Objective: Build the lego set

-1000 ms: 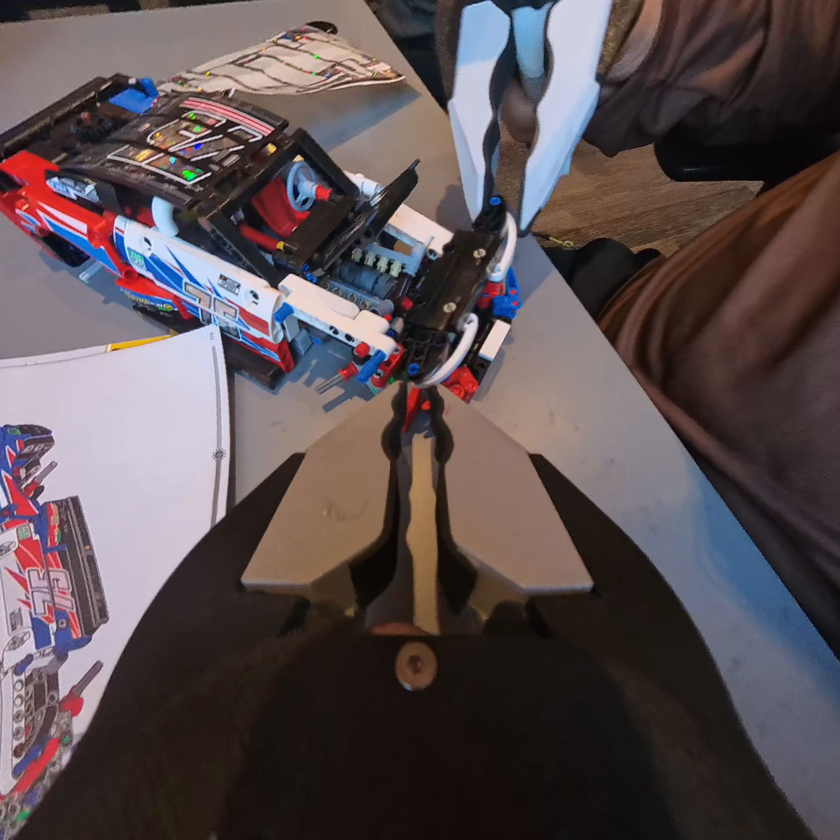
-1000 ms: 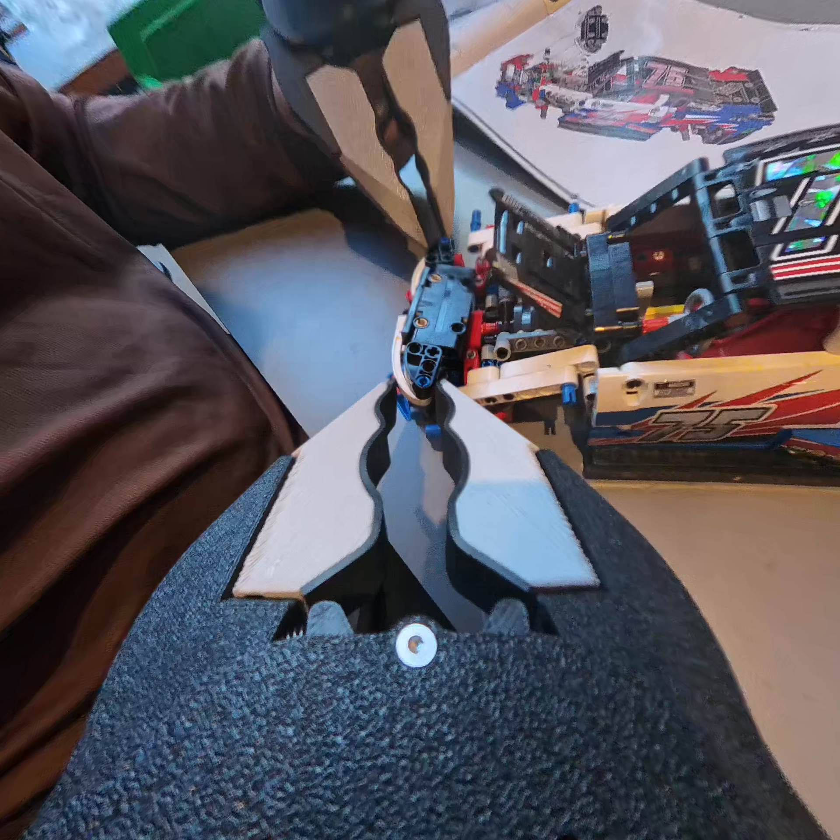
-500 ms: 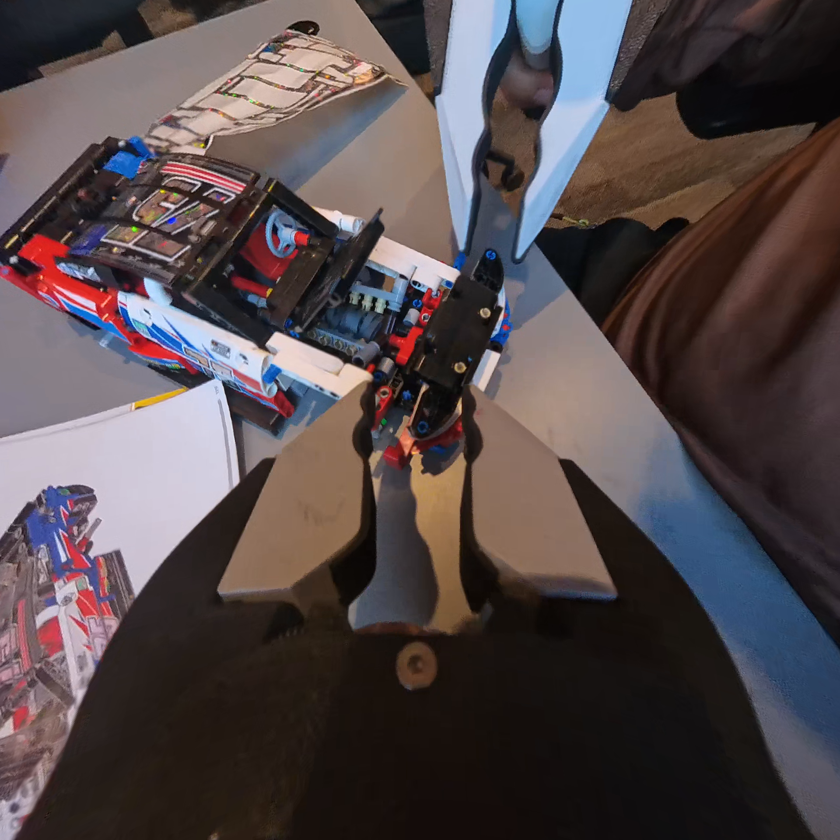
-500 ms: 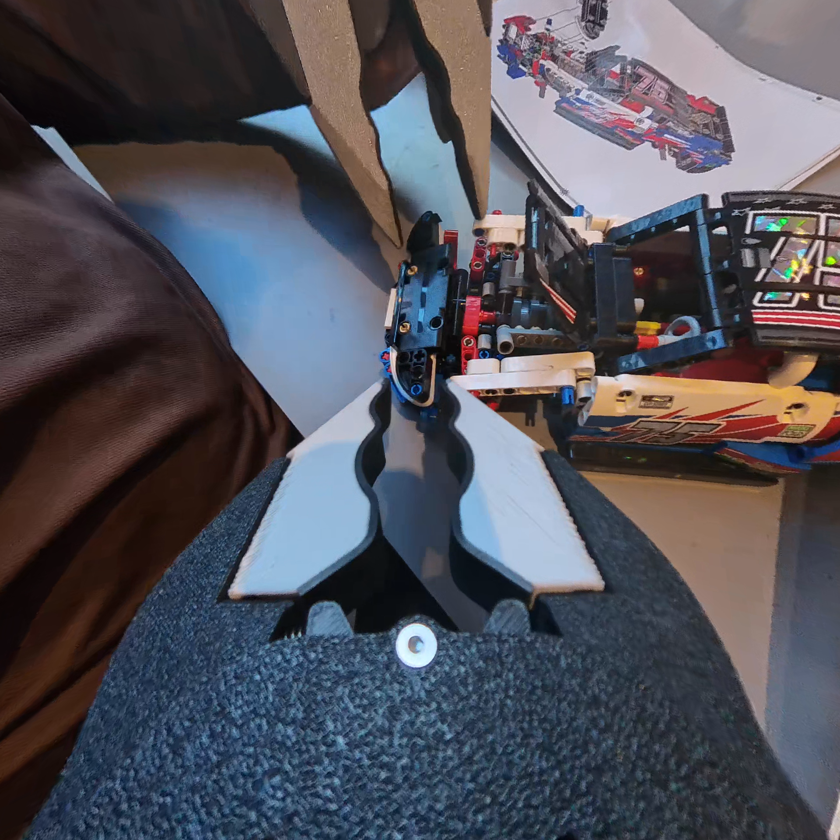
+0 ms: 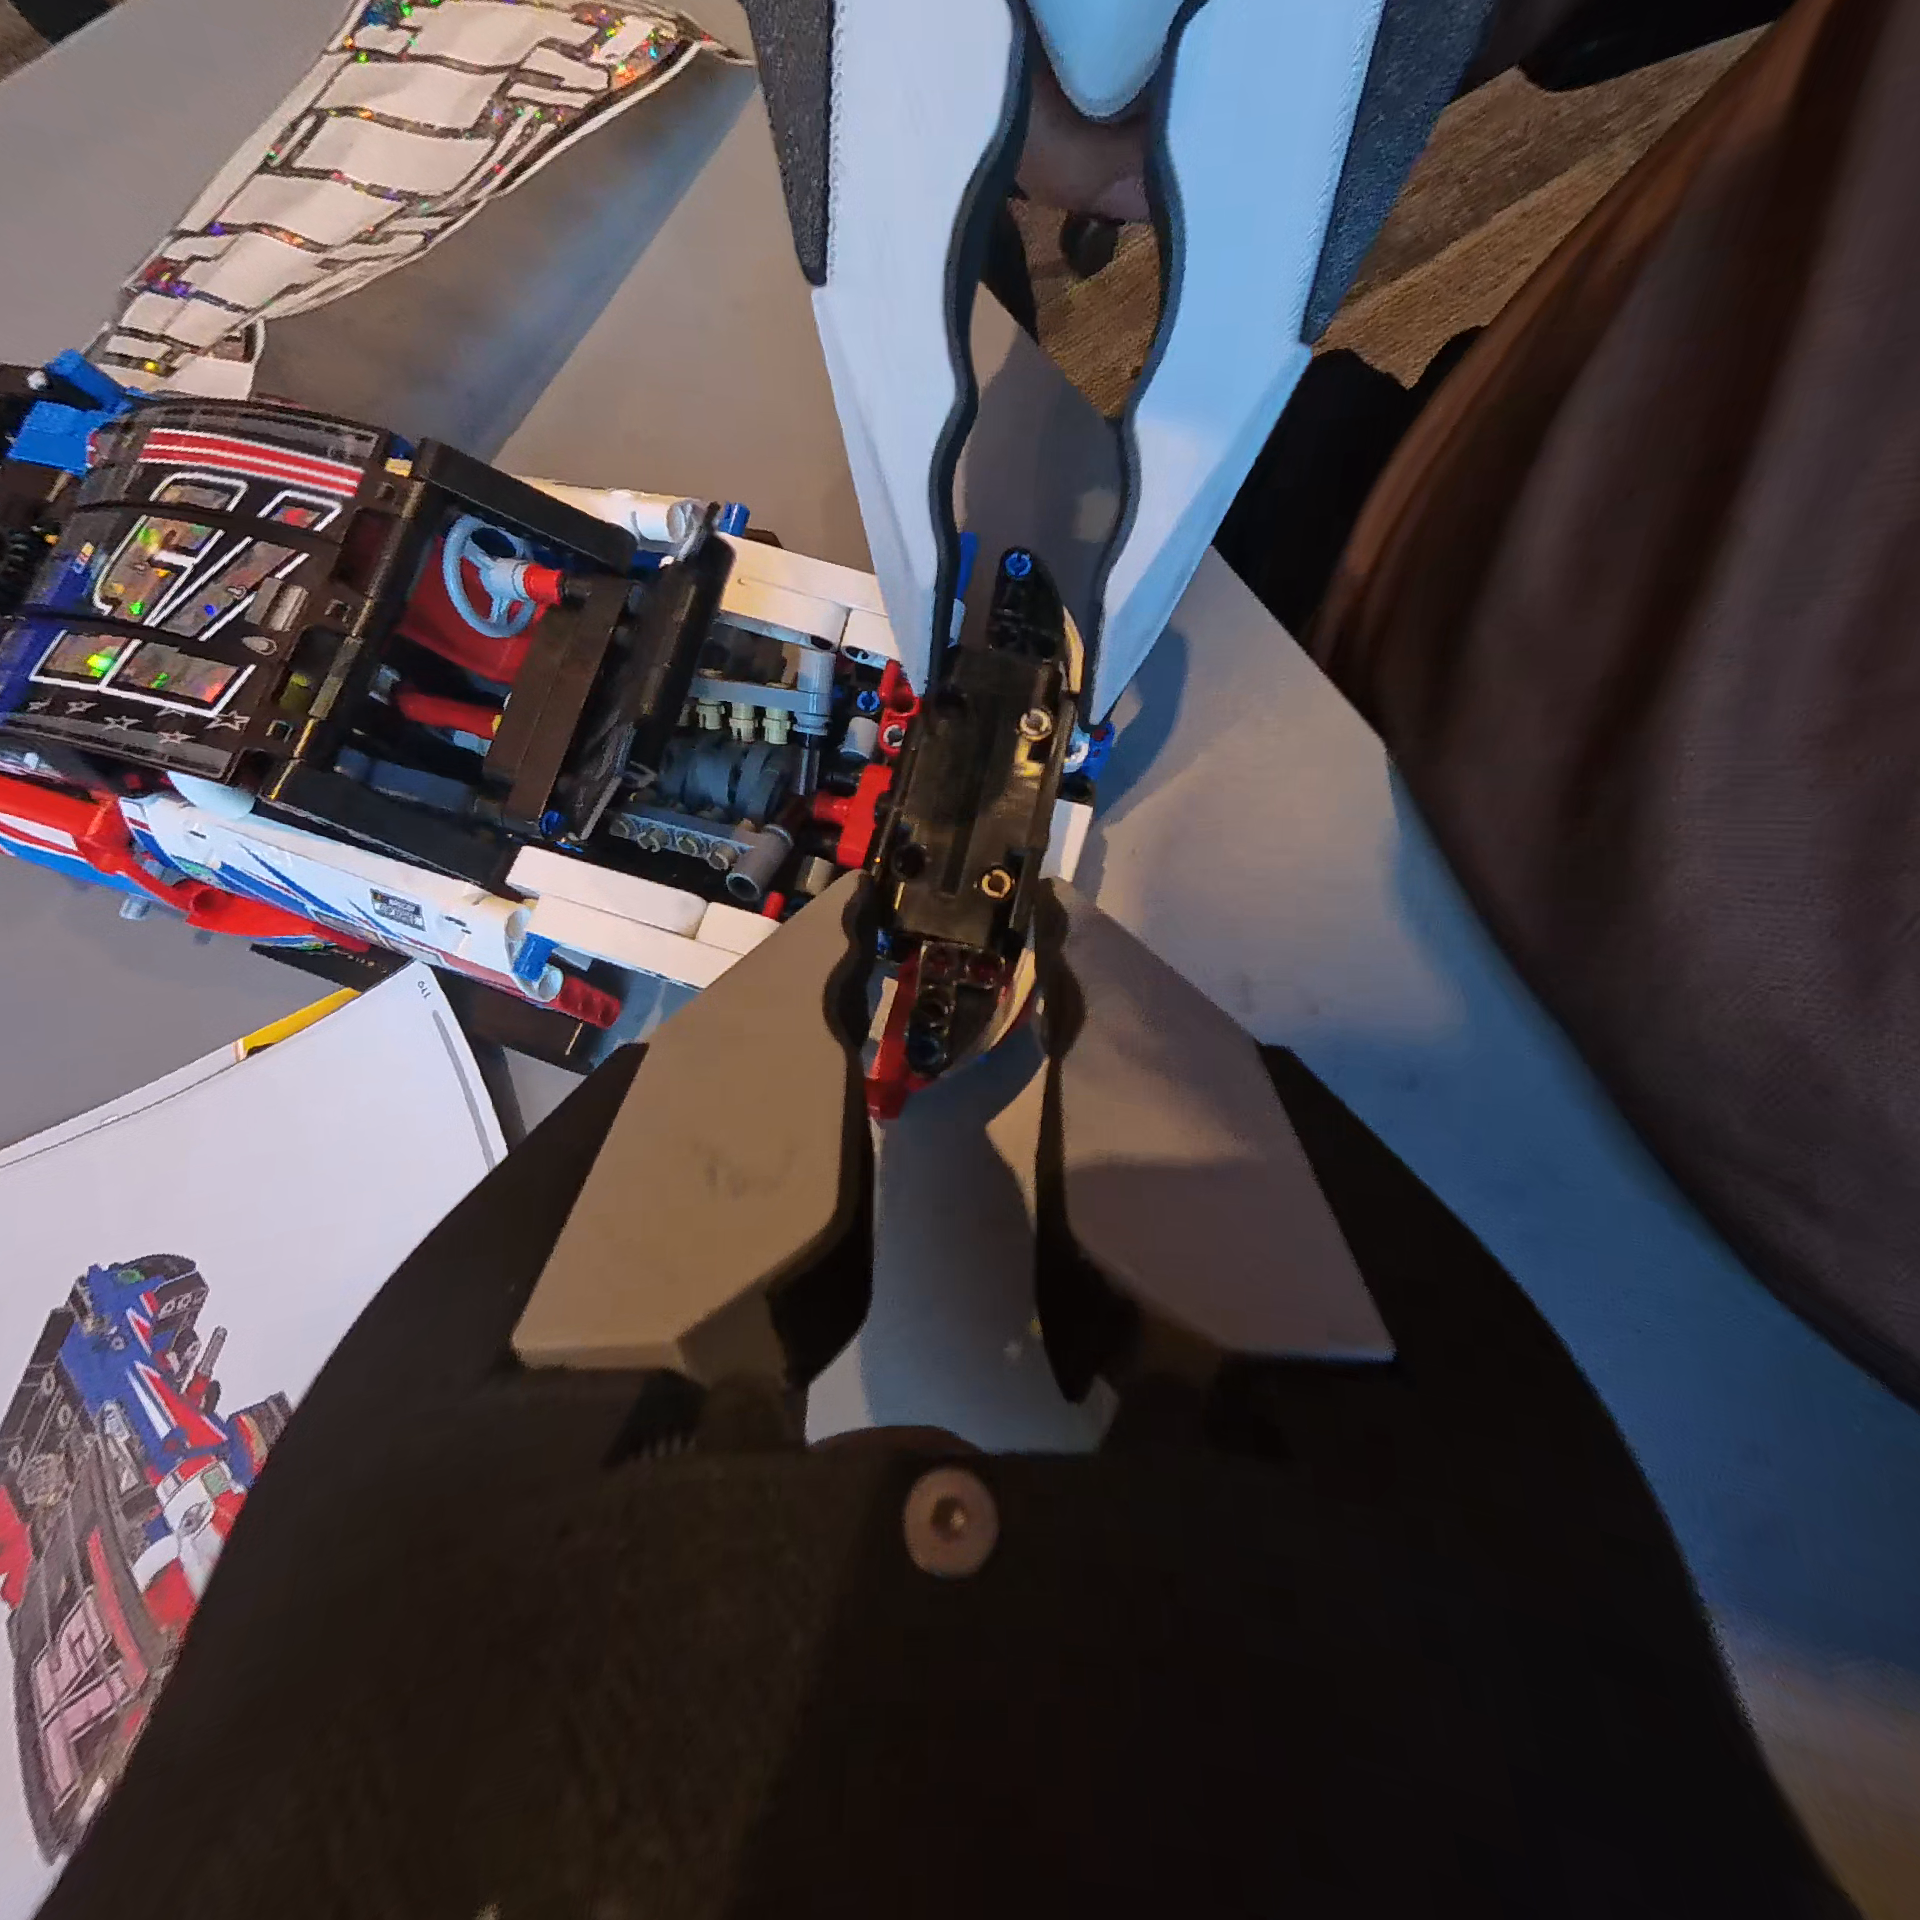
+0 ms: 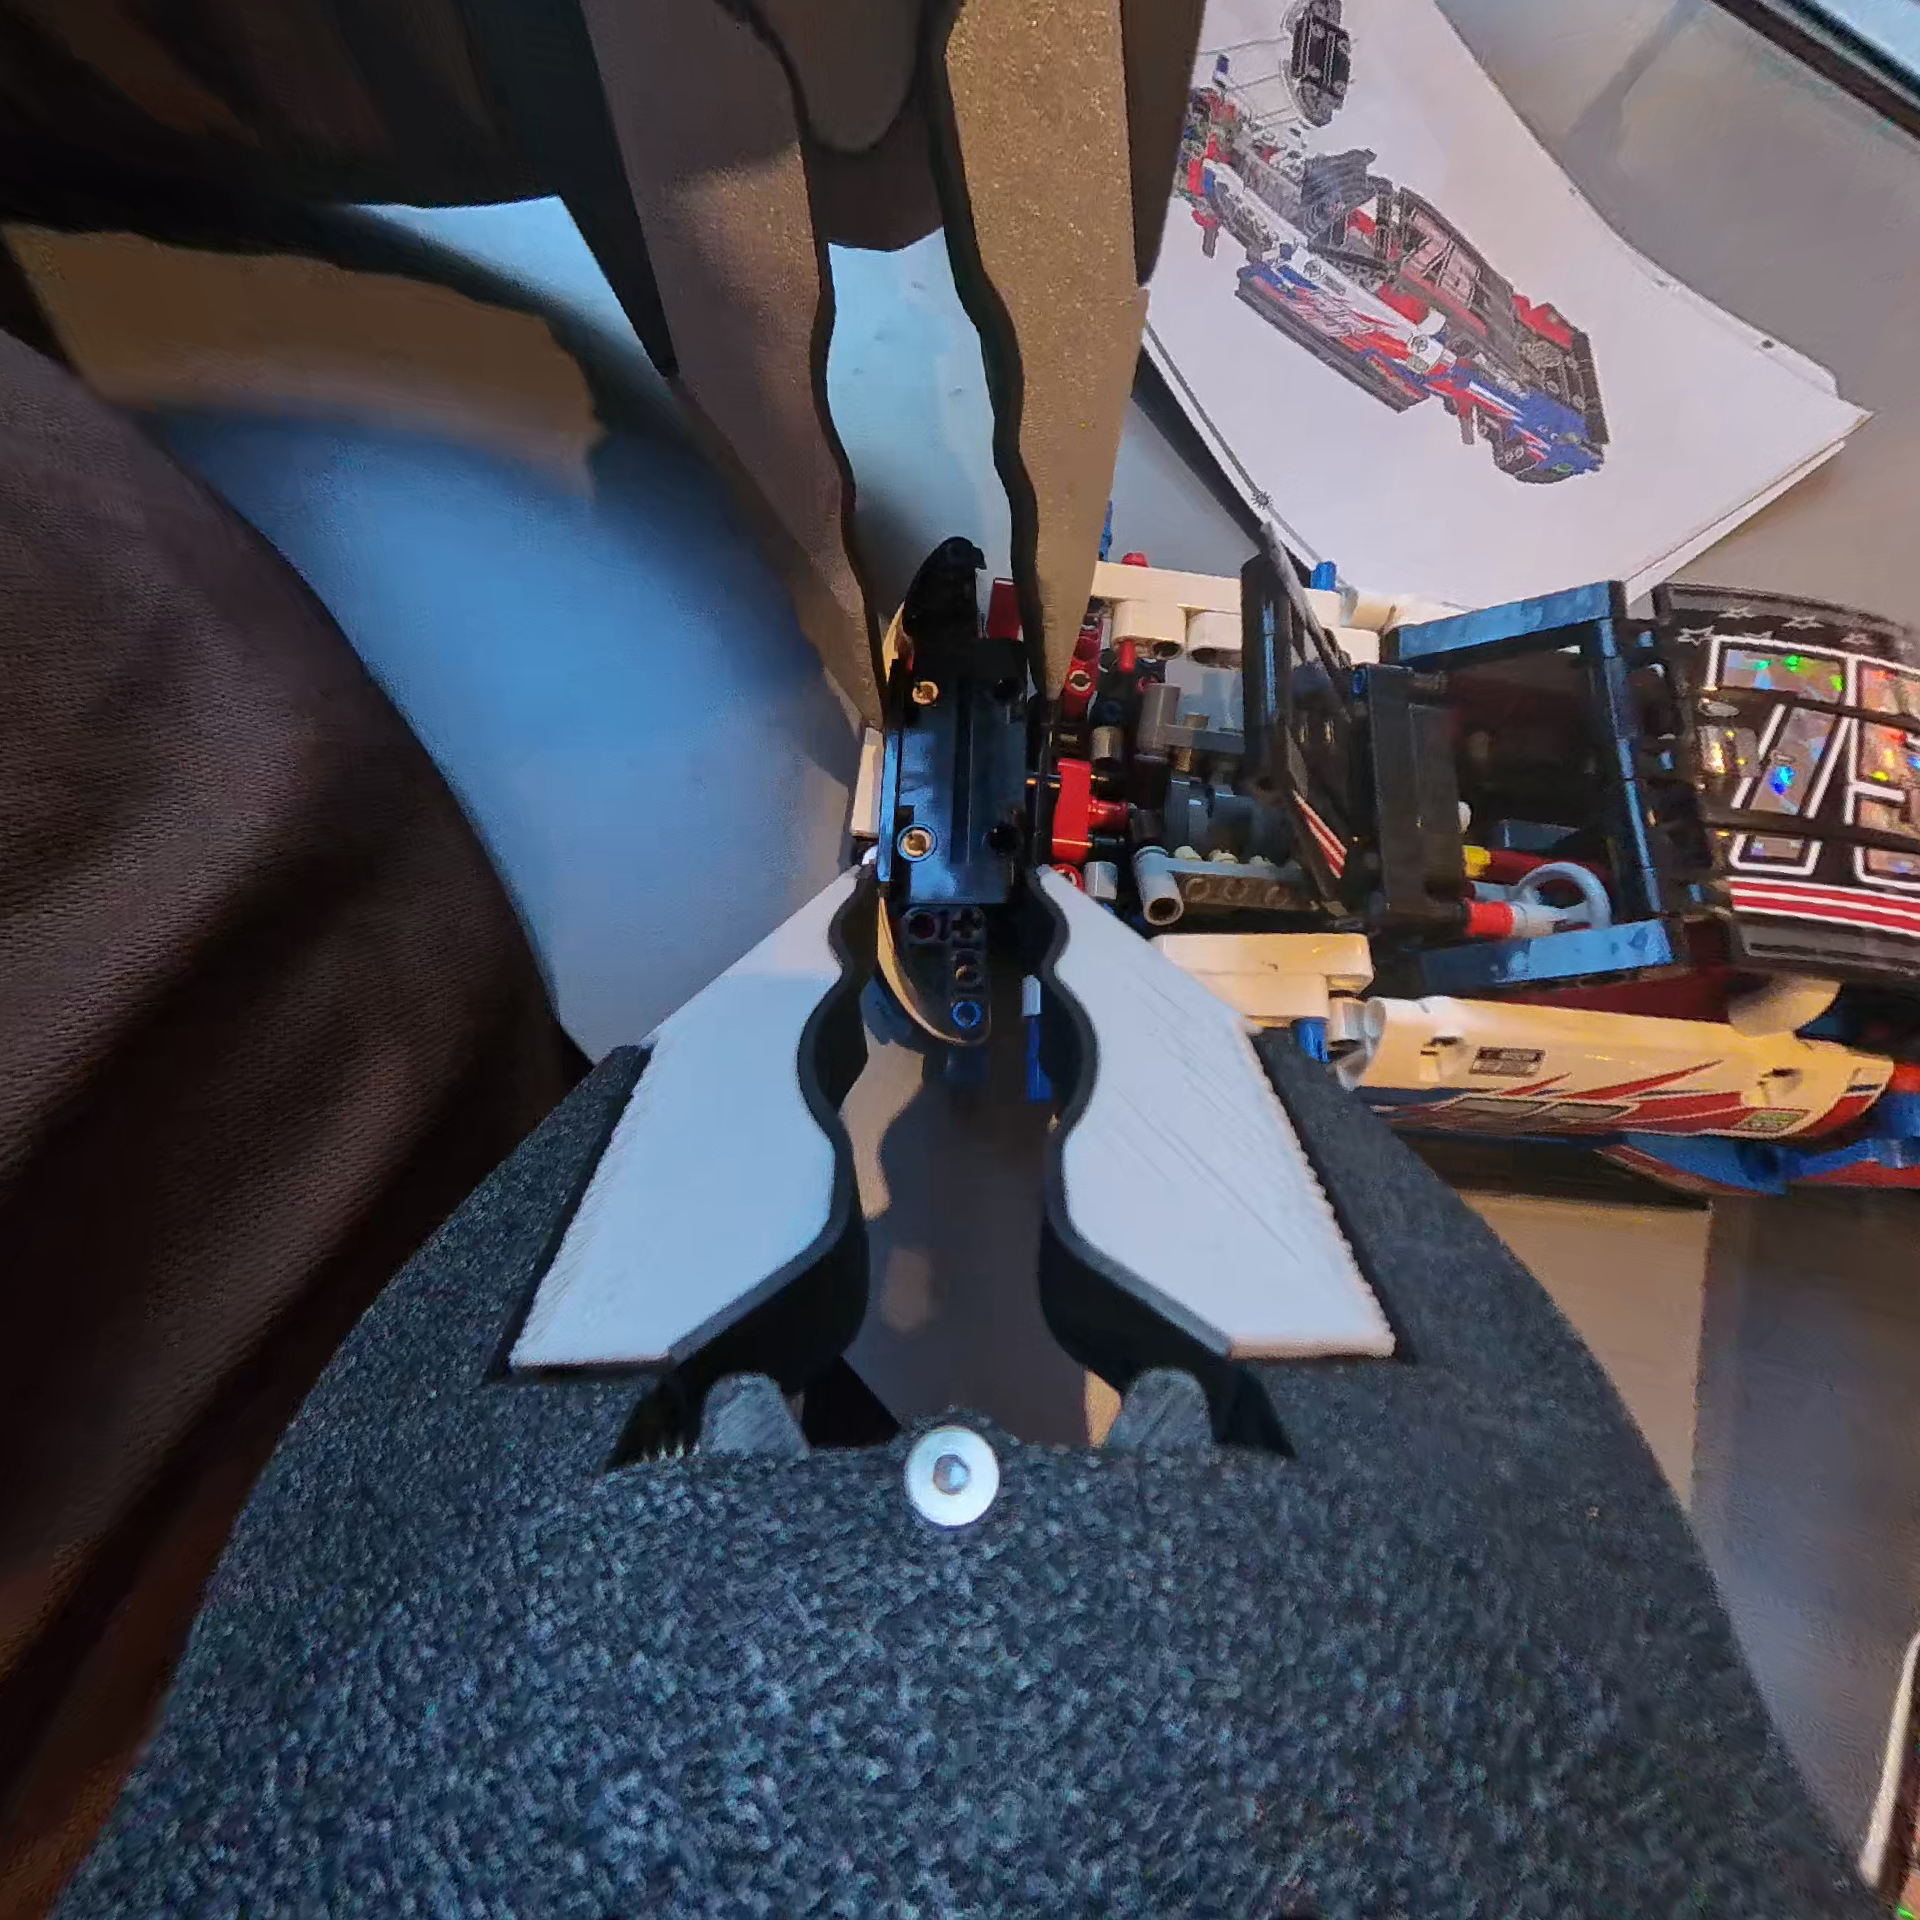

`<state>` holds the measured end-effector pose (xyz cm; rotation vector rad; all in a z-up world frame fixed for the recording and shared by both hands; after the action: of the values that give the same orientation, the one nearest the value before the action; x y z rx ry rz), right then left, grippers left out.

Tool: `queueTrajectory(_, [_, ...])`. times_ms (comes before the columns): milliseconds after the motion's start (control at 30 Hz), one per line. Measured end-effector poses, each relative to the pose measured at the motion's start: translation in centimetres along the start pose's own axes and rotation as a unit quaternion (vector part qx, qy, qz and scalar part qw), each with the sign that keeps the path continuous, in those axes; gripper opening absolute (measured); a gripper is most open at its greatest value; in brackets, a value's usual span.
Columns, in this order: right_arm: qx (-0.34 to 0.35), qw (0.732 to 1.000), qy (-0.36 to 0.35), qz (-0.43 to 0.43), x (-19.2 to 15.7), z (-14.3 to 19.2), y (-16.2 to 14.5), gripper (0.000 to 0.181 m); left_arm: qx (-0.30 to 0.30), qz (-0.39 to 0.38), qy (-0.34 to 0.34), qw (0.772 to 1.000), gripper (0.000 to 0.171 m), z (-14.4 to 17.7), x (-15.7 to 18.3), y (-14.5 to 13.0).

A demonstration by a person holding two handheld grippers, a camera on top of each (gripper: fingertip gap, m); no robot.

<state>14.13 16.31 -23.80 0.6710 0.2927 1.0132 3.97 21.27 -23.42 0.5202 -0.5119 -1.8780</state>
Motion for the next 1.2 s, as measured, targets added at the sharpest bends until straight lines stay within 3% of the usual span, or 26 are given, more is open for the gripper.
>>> queueTrajectory(333, [0.029,0.997,0.027,-0.063,0.5,0.7,-0.1,0.027,0.036,0.02,-0.024,0.999,0.027,0.5,-0.6,0.5])
queueTrajectory(1200, [0.009,0.996,0.052,-0.07,0.3,0.0,0.2,0.027,0.046,0.029,-0.06,0.997,0.026,0.3,-0.6,-0.7])
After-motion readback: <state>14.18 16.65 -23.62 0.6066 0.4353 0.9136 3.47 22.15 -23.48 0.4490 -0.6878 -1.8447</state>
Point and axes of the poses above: each gripper's, where its closed fingertips meet, z back along the fingers, y out of its top, x = y × z across the jaws, the point moved 6 cm from there along z, back along the fingers, and after that the axes turned 10 degrees about -x, right-handed, at the moved point
